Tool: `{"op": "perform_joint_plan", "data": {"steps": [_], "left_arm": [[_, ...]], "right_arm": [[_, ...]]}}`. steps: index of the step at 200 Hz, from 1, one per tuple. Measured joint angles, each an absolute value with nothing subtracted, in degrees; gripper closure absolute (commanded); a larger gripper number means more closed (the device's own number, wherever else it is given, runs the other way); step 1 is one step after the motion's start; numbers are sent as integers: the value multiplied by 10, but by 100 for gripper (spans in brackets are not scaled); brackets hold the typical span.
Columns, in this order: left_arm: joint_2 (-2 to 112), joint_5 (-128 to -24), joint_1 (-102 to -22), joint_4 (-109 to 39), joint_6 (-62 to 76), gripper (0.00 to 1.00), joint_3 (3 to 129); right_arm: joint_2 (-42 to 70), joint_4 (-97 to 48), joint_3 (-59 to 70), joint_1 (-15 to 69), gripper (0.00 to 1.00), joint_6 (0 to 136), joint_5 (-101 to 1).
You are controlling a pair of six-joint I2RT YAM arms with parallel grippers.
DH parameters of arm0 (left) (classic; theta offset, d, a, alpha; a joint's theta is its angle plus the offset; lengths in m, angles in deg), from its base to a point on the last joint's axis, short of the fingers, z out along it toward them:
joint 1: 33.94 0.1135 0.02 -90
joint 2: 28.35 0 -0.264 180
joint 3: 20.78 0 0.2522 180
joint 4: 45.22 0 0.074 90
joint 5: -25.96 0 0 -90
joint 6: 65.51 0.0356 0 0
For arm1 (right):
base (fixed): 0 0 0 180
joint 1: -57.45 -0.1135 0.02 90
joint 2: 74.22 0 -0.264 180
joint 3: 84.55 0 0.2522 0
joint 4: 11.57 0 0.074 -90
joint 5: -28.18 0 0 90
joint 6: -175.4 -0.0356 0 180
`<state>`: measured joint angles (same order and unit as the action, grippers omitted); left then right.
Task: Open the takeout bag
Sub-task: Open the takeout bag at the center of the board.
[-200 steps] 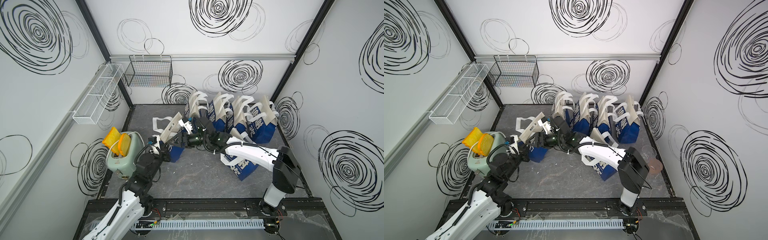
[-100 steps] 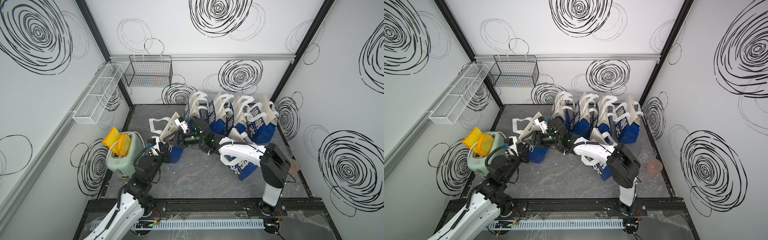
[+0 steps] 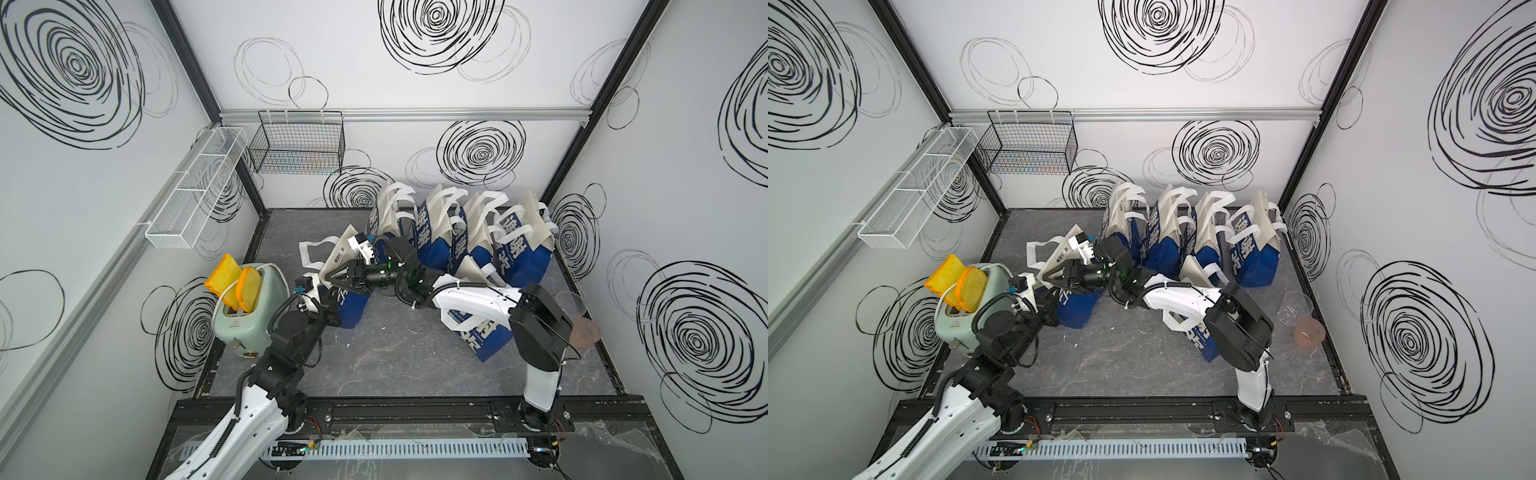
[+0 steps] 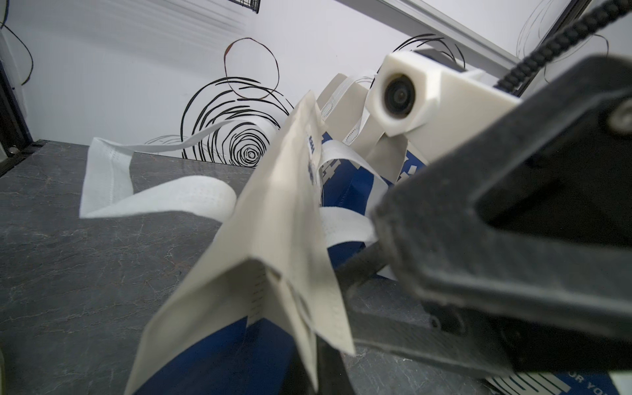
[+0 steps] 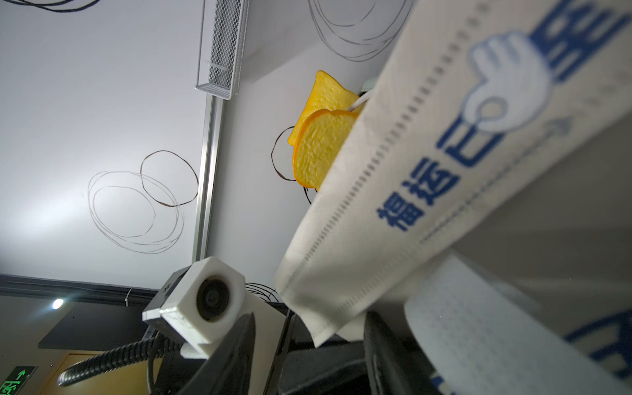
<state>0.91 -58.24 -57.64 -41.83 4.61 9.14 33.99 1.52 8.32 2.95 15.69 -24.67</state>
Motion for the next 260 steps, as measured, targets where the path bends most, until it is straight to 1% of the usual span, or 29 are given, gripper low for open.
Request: {"op": "perform_joint_plan", "data": {"steps": [35, 105, 115, 128, 163, 244, 260], "left_arm": [[10, -578, -583, -419, 52, 100, 91], [13, -562, -593, -419, 61, 100, 91], [13, -560, -593, -420, 63, 100, 91], [14, -558, -593, -421, 65, 100, 91], [20, -558, -594, -423, 71, 100, 91], [20, -558, -595, -422, 92, 100, 91], [20, -559, -595, -422, 95, 100, 91]], "right_arm": [[341, 42, 83, 29, 55, 137, -246], [350, 61, 83, 28, 55, 115, -244], [351, 64, 83, 26, 57, 112, -244], [354, 70, 83, 23, 65, 106, -244], [368, 92, 83, 13, 70, 95, -243], [377, 113, 83, 16, 69, 74, -240], [377, 112, 83, 20, 71, 74, -239]]}}
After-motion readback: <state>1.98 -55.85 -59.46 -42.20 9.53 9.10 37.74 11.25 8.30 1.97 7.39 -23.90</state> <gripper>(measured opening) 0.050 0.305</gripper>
